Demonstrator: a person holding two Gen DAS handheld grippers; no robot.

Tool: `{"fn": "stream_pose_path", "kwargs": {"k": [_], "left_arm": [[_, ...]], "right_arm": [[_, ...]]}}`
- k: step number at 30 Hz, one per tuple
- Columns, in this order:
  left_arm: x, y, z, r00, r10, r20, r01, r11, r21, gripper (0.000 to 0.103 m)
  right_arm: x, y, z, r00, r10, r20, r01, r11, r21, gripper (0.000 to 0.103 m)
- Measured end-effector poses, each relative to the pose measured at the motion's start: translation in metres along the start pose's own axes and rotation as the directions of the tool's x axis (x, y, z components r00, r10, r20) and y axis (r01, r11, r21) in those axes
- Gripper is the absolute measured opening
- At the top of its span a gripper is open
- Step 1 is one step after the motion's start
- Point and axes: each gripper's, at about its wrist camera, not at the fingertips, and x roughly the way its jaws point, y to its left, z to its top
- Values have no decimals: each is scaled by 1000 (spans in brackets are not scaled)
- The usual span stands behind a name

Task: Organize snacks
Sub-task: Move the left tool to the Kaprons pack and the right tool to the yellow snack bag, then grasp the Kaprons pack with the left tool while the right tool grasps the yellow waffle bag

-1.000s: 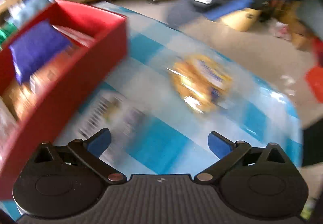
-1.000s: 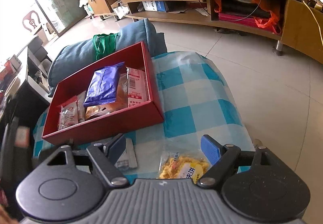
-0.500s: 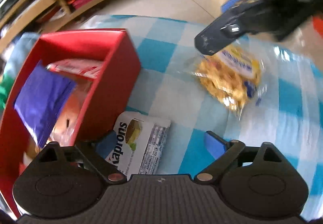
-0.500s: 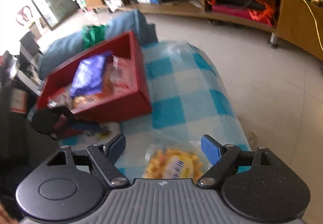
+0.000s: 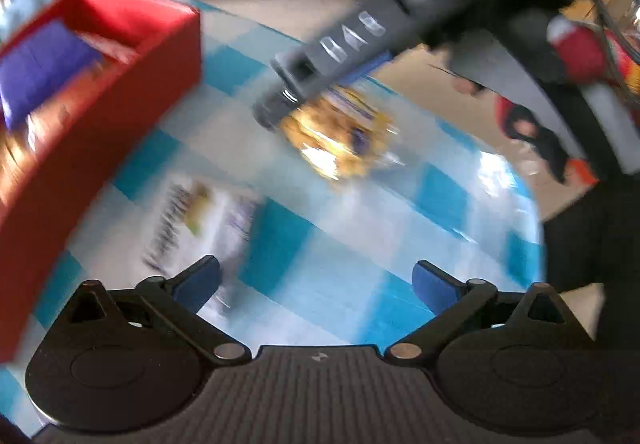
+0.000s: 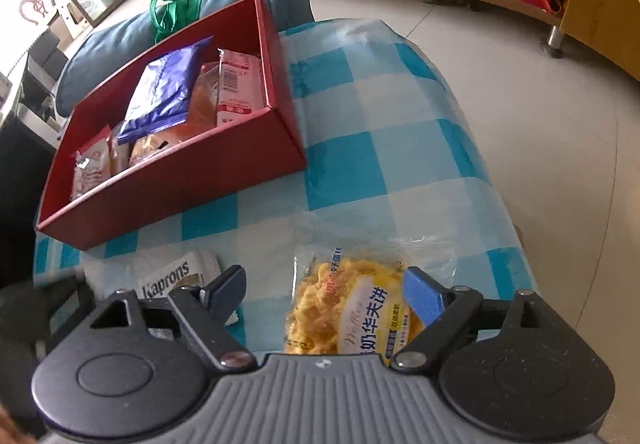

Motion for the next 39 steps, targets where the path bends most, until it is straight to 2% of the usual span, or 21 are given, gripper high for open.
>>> {"fn": "stream_pose_path", "kwargs": {"k": [2,5,7,10,12,14,15,18,22,23,27,31,33,34,36,38,39], "left_arm": [[-5,-4,-4,999,49,11,-49,999,-19,94],[-9,-3,2,988,147,56,-145,989,-26,95],[-1,-4,11,970,234,67,-238,970,48,96],[20,1,31,955,293,47,-297,940,169,99],[37,10,39,954,299,-25,-289,939,188,98],[40,20,37,966,254,-55,-245,960,138,99],[39,25,35,972,230,-57,-224,970,96,98],[32,25,24,970,241,-19,-239,969,59,91],[16,25,12,969,248,-6,-248,968,-22,66],[12,28,9,969,245,-7,-245,968,-48,65],[7,37,7,971,239,-11,-238,962,-136,66],[17,38,19,963,270,0,-267,953,-141,85],[28,33,26,955,296,-8,-294,947,-129,87],[31,31,25,954,301,-4,-299,946,-127,88],[32,29,23,949,314,5,-311,944,-112,88],[29,30,22,951,309,8,-306,944,-124,82],[27,31,22,950,312,11,-308,942,-131,79]], "right_arm": [[-3,0,-3,1000,-24,7,24,1000,-2,85],[-3,-1,-5,999,-43,14,43,999,8,85],[-3,-1,-4,998,-60,15,60,998,3,85],[0,-1,-3,997,-73,7,73,997,3,85],[2,0,-4,997,-80,1,80,997,-2,85],[1,0,-4,996,-85,3,85,996,-10,85],[0,-1,-4,997,-80,0,80,997,-3,85],[-4,-6,-4,996,-83,11,83,996,22,85],[-10,-8,-2,994,-105,32,104,994,30,86],[-5,-8,-2,994,-108,16,108,994,35,87],[12,-4,-7,991,-130,-38,131,991,23,90],[23,1,-10,988,-140,-57,141,990,16,92],[30,4,-15,989,-135,-67,134,991,-15,100],[31,7,-16,986,-152,-67,150,988,-34,100],[30,12,-19,982,-183,-57,178,981,-76,92],[25,15,-20,983,-176,-42,171,980,-102,80],[26,19,-22,983,-182,-36,177,977,-120,78]]}}
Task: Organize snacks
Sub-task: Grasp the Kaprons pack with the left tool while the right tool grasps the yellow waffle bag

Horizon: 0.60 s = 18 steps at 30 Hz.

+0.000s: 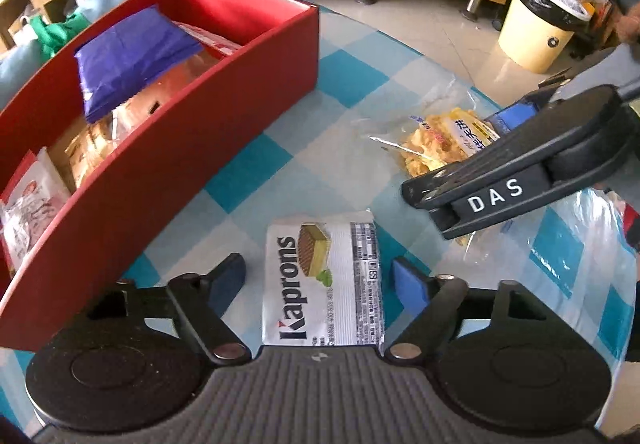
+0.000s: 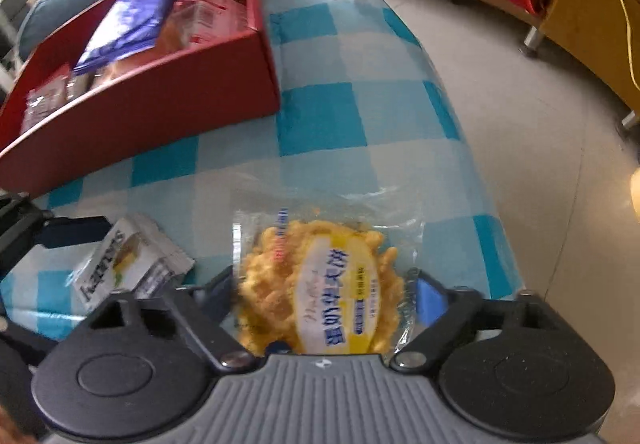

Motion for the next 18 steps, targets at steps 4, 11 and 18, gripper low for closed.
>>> {"fn": "stream_pose_path", "kwargs": {"k": [4,11,18], "left_arm": [[-8,3,-1,1000,-2,-9,2,1000,-28,65],[-12,-2,-6,999,31,-20,-32,999,-34,64],[-20,3,-18,997,77,-27,-79,995,-64,64]], "right_arm": [[-4,12,-4,1000,-7,15,7,999,-51,75],[-10,22,-10,999,-13,29,15,995,-94,75],[-11,34,-14,999,-11,37,16,989,-145,74]]}}
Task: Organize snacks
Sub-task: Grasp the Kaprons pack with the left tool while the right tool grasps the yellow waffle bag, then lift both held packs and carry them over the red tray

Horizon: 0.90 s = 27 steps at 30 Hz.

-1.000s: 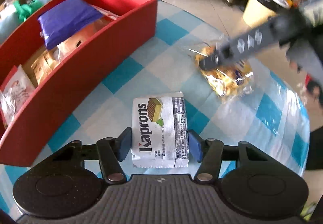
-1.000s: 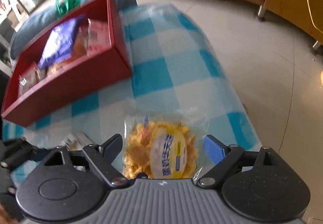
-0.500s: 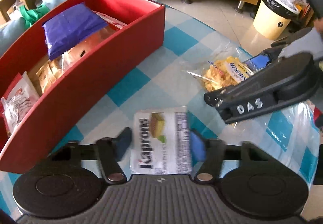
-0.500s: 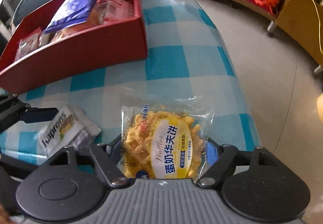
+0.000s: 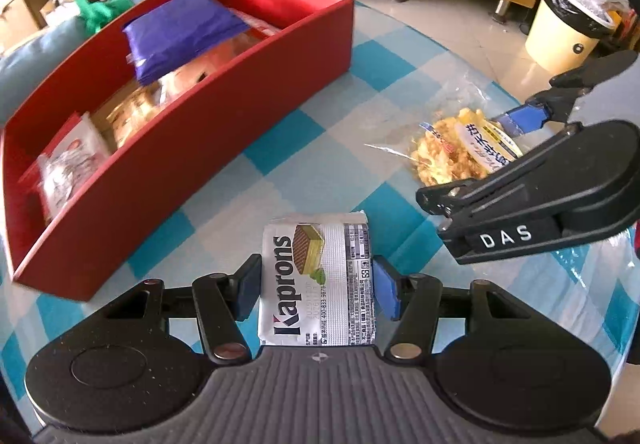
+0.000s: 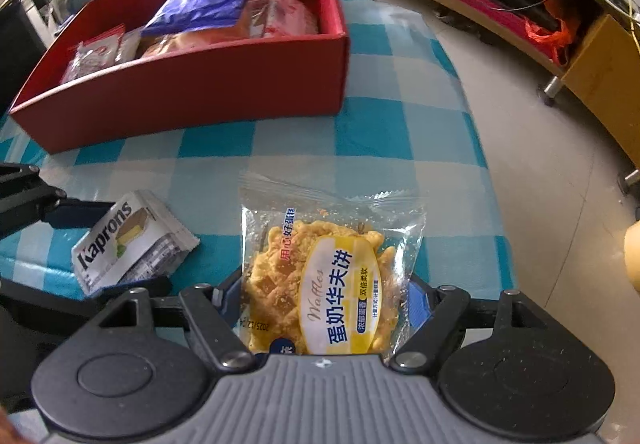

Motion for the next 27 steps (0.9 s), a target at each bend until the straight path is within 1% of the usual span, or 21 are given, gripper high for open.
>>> {"fn": "stream_pose_path", "kwargs": {"k": [5,7,10,11,12,13,14,15,18,21,26,27], "left_arm": [[-7,11,-15,999,36,-10,-36,998,-50,64],[-9,16,-22,999,41,-13,-42,996,-74,65],[-11,24,-31,999,46,-10,-47,992,-120,70],[-11,26,-32,999,47,-10,-48,990,-130,76],[-11,28,-34,998,54,-12,-55,989,-135,80],[-10,30,-35,998,69,-14,-70,988,-139,88],[-8,32,-37,997,76,-16,-78,987,-141,93],[-7,34,-38,997,77,-17,-78,986,-149,94],[-5,41,-41,999,50,-16,-52,983,-178,95],[-4,40,-42,998,62,-12,-63,982,-176,98],[-5,40,-43,998,58,-19,-60,982,-180,97],[-6,40,-44,998,55,-16,-57,982,-178,95]], "right_arm": [[-2,18,-6,1000,17,10,-16,999,-38,75],[0,23,-9,999,42,7,-41,999,-33,75],[0,27,-11,999,32,26,-31,999,-36,76],[0,26,-12,999,33,32,-32,999,-38,77],[1,23,-13,999,34,33,-33,999,-25,82],[4,19,-13,999,43,31,-43,999,-3,84],[6,13,-14,998,56,26,-57,998,22,89],[7,10,-15,998,65,26,-66,997,32,94],[9,10,-17,998,52,23,-52,998,31,103],[10,10,-16,998,56,9,-57,998,34,103],[9,10,-17,999,46,-5,-46,998,50,103],[7,12,-20,999,49,0,-49,998,48,98]]}}
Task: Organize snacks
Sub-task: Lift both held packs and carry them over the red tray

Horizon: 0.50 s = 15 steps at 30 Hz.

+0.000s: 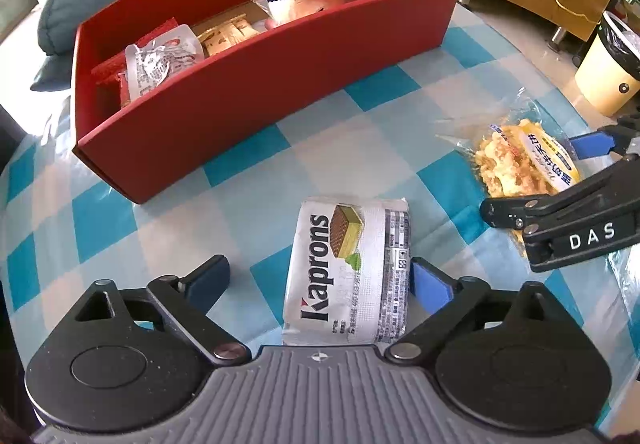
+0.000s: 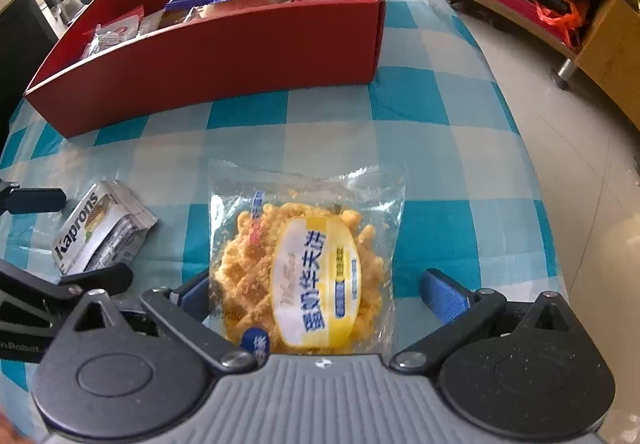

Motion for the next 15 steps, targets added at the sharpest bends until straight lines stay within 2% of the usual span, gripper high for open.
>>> {"fn": "stream_pose_path", "kwargs": {"k": [1,3,4,5,15], "left_arm": [[-1,0,-1,1000,-8,4,8,1000,-3,91],[-6,-4,-3,1000,-18,17,17,1000,11,81],[-9,-6,-4,999,-27,25,27,999,19,69],[-12,-9,-5,999,-28,29,27,999,25,65],[-20,-15,-17,1000,-15,2,15,999,33,64]], "right_arm": [[-3,2,-2,1000,6,8,-6,1000,-1,94],[-10,7,-7,1000,6,25,-6,1000,-3,79],[-12,10,-10,1000,4,28,-4,1000,-2,77],[-14,12,-13,1000,2,30,-2,1000,-4,76],[-25,21,-32,998,-47,30,47,999,-11,74]]}}
